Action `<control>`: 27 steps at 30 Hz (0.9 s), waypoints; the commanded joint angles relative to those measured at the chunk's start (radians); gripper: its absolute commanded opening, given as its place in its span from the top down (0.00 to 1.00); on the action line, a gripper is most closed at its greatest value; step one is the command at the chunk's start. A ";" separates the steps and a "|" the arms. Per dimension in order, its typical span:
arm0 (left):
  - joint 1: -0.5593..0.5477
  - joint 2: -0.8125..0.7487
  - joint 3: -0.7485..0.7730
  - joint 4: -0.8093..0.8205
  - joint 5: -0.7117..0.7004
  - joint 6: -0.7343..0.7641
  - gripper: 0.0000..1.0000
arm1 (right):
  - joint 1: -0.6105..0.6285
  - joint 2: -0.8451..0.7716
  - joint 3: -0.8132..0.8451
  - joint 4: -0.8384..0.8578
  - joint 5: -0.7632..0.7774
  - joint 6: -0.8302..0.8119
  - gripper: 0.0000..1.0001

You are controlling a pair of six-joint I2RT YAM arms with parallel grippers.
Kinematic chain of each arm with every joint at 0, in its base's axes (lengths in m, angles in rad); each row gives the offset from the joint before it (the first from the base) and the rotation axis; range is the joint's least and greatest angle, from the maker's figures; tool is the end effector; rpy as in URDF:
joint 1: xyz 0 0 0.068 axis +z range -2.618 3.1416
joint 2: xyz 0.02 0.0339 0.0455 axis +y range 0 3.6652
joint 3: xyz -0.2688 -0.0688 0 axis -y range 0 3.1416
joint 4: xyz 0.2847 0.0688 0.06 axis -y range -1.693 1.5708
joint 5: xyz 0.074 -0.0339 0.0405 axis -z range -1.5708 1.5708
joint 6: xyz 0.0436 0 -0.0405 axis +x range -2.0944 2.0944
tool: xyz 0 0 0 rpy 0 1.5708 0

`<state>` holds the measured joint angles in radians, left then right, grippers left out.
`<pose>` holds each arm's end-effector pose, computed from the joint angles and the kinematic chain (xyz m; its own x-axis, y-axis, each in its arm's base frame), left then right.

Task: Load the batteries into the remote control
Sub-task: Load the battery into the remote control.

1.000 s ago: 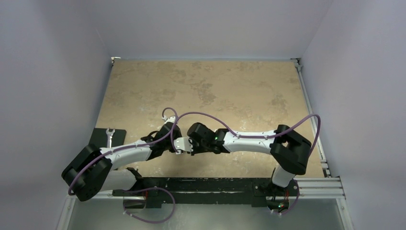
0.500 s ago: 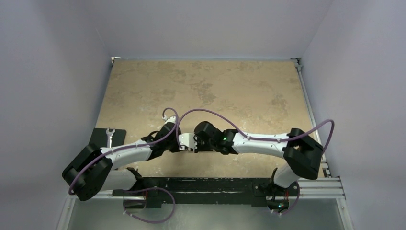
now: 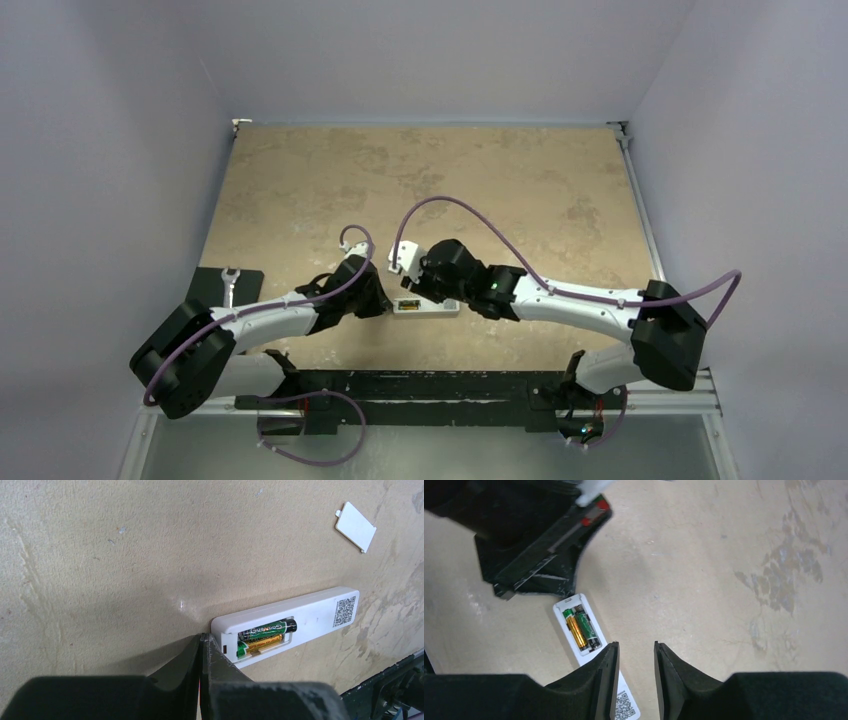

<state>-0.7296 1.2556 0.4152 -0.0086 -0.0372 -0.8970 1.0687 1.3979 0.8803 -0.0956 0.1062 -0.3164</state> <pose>0.1867 -0.1648 0.1088 -0.8554 -0.2827 -0.4341 -0.0331 0.8660 -0.4989 0.1710 0.3018 0.2220 -0.0050 -0.6520 -0.7582 -0.8749 0.3701 -0.3124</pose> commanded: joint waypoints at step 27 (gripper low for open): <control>-0.011 0.046 0.004 -0.046 0.015 0.039 1.00 | -0.089 0.069 0.026 -0.066 0.025 0.777 0.56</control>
<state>-0.7296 1.2728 0.4244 -0.0013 -0.0292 -0.8944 0.9821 1.4693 0.8768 -0.1650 0.1818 0.3710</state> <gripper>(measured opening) 0.003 0.433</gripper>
